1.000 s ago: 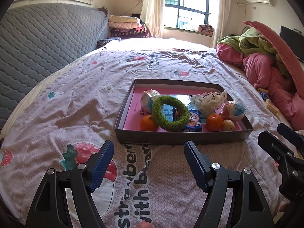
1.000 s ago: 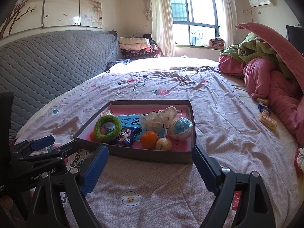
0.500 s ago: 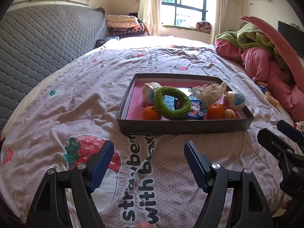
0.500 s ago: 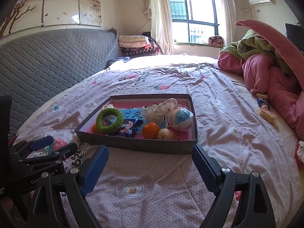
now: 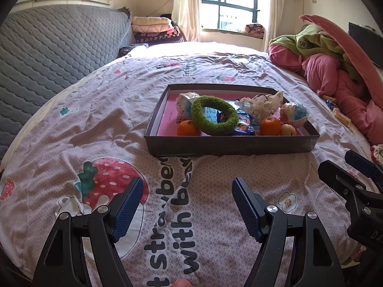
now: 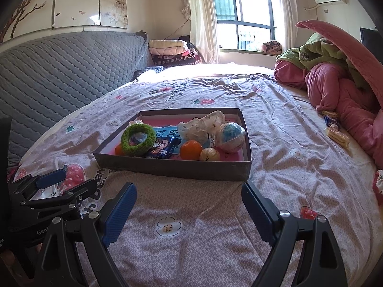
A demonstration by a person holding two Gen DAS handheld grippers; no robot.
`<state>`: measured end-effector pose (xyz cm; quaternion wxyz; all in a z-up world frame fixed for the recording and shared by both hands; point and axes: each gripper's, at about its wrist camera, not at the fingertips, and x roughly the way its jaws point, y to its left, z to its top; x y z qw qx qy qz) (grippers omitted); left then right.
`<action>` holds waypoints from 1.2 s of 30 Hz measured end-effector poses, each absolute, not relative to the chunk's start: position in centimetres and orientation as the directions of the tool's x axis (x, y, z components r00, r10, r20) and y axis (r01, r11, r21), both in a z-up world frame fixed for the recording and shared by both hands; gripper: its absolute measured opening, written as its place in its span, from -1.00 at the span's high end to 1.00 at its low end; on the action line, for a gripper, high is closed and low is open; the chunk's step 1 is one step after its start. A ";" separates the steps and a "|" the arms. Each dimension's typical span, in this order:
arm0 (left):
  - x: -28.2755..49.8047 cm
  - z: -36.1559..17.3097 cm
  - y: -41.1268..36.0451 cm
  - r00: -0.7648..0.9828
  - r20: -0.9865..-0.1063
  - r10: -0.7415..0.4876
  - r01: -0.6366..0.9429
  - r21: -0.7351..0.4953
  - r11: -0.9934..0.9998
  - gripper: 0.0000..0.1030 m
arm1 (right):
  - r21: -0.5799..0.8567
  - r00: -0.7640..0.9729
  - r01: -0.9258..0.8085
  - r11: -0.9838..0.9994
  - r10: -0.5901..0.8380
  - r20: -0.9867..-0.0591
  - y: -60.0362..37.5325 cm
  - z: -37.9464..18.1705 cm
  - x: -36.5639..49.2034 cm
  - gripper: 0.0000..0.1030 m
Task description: Organize objects
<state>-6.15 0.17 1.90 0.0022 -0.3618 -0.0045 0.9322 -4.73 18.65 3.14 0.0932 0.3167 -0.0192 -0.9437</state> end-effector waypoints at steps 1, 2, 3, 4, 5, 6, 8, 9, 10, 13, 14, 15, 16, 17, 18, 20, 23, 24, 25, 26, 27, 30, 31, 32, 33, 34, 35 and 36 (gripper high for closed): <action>-6.1 1.8 0.2 -0.736 -0.677 0.007 0.000 -0.010 -1.000 -0.50 | 0.102 -0.782 0.162 -0.981 -0.191 -0.594 18.7 3.0 -4.7 -0.72; -6.1 1.6 0.2 -0.733 -0.680 0.012 -0.001 -0.017 -1.000 -0.50 | 0.107 -0.781 0.160 -0.981 -0.192 -0.594 18.8 2.9 -4.7 -0.72; -6.0 1.5 0.3 -0.732 -0.681 0.020 -0.004 -0.024 -1.000 -0.50 | 0.109 -0.779 0.158 -0.981 -0.191 -0.597 18.8 2.7 -4.6 -0.72; -6.0 1.3 0.3 -0.730 -0.683 0.021 -0.005 -0.026 -1.000 -0.50 | 0.113 -0.778 0.158 -0.981 -0.194 -0.598 18.8 2.6 -4.6 -0.72; -5.9 1.2 0.4 -0.729 -0.684 0.026 -0.010 -0.027 -1.000 -0.50 | 0.117 -0.777 0.158 -0.981 -0.196 -0.597 18.8 2.5 -4.4 -0.72; -5.8 1.0 0.4 -0.728 -0.685 0.029 -0.015 -0.027 -1.000 -0.50 | 0.117 -0.776 0.160 -0.980 -0.198 -0.599 18.8 2.4 -4.3 -0.72; -5.6 0.7 0.5 -0.727 -0.686 0.028 -0.015 -0.025 -1.000 -0.50 | 0.105 -0.775 0.160 -0.981 -0.191 -0.603 18.6 2.2 -4.1 -0.72; -5.6 0.5 0.6 -0.723 -0.690 0.029 -0.016 -0.025 -1.000 -0.50 | 0.102 -0.773 0.163 -0.981 -0.191 -0.604 18.6 2.1 -4.0 -0.72; -5.5 0.4 0.6 -0.722 -0.691 0.027 -0.015 -0.023 -1.000 -0.50 | 0.101 -0.771 0.166 -0.981 -0.193 -0.607 18.5 2.0 -4.0 -0.72; -5.3 -0.2 0.6 -0.711 -0.702 0.032 -0.012 -0.033 -0.999 -0.50 | 0.095 -0.765 0.168 -0.981 -0.191 -0.615 18.4 1.5 -3.7 -0.72; -5.3 -0.3 0.5 -0.710 -0.703 0.033 -0.011 -0.035 -0.999 -0.50 | 0.096 -0.763 0.171 -0.981 -0.193 -0.616 18.3 1.3 -3.6 -0.72; -5.2 -0.5 0.5 -0.710 -0.704 0.033 -0.011 -0.036 -0.999 -0.50 | 0.094 -0.762 0.174 -0.980 -0.195 -0.617 18.2 1.2 -3.5 -0.72; -5.2 -0.6 0.4 -0.709 -0.705 0.030 -0.009 -0.034 -0.999 -0.50 | 0.088 -0.762 0.176 -0.980 -0.192 -0.618 18.2 1.0 -3.4 -0.72; -5.2 -0.8 0.4 -0.705 -0.708 0.028 -0.007 -0.033 -0.999 -0.50 | 0.081 -0.761 0.179 -0.980 -0.191 -0.620 18.1 0.9 -3.4 -0.72; -5.2 -0.9 0.4 -0.703 -0.711 0.027 -0.004 -0.034 -0.999 -0.50 | 0.075 -0.760 0.182 -0.980 -0.189 -0.621 18.0 0.7 -3.3 -0.72; -5.3 -1.2 0.2 -0.699 -0.714 0.023 0.002 -0.033 -0.999 -0.50 | 0.066 -0.760 0.185 -0.981 -0.185 -0.622 17.8 0.4 -3.2 -0.72; -5.3 -1.5 -0.1 -0.694 -0.719 0.028 0.002 -0.041 -0.999 -0.50 | 0.059 -0.758 0.186 -0.981 -0.182 -0.626 17.6 0.1 -3.2 -0.72; -5.3 -1.6 -0.1 -0.695 -0.718 0.027 0.002 -0.040 -0.999 -0.50 | 0.059 -0.759 0.186 -0.981 -0.181 -0.625 17.5 0.0 -3.2 -0.72; -5.2 -1.7 -0.2 -0.695 -0.718 0.025 0.002 -0.036 -0.999 -0.50 | 0.061 -0.757 0.188 -0.980 -0.184 -0.627 17.5 -0.1 -3.2 -0.72; -5.2 -1.8 -0.3 -0.695 -0.719 0.023 0.002 -0.033 -0.999 -0.50 | 0.059 -0.756 0.187 -0.981 -0.182 -0.628 17.5 -0.2 -3.1 -0.72; -5.1 -1.9 -0.4 -0.696 -0.718 0.022 0.003 -0.033 -0.999 -0.50 | 0.059 -0.756 0.190 -0.980 -0.184 -0.628 17.4 -0.3 -3.1 -0.72; -4.7 -2.0 -0.6 -0.698 -0.716 0.018 0.008 -0.032 -0.999 -0.50 | 0.050 -0.764 0.189 -0.981 -0.179 -0.620 17.3 -0.3 -2.8 -0.72; -4.7 -2.1 -0.6 -0.697 -0.717 0.014 0.010 -0.029 -1.000 -0.50 | 0.050 -0.765 0.188 -0.981 -0.178 -0.619 17.3 -0.4 -2.7 -0.72; -4.6 -2.2 -0.6 -0.694 -0.720 0.011 0.011 -0.026 -1.000 -0.50 | 0.049 -0.765 0.185 -0.982 -0.174 -0.620 17.3 -0.5 -2.6 -0.72; -4.5 -2.2 -0.7 -0.694 -0.720 0.013 0.010 -0.028 -1.000 -0.50 | 0.049 -0.762 0.185 -0.982 -0.175 -0.623 17.2 -0.7 -2.5 -0.72; -4.5 -2.3 -0.7 -0.694 -0.720 0.014 0.010 -0.028 -1.000 -0.50 | 0.047 -0.761 0.183 -0.982 -0.172 -0.625 17.1 -0.9 -2.5 -0.72; -4.4 -2.3 -0.6 -0.695 -0.719 0.012 0.009 -0.026 -1.000 -0.50 | 0.042 -0.760 0.180 -0.983 -0.166 -0.628 17.0 -1.0 -2.5 -0.72; -4.3 -2.3 -0.7 -0.698 -0.716 0.013 0.008 -0.026 -1.000 -0.50 | 0.040 -0.759 0.180 -0.983 -0.164 -0.631 17.0 -1.2 -2.4 -0.73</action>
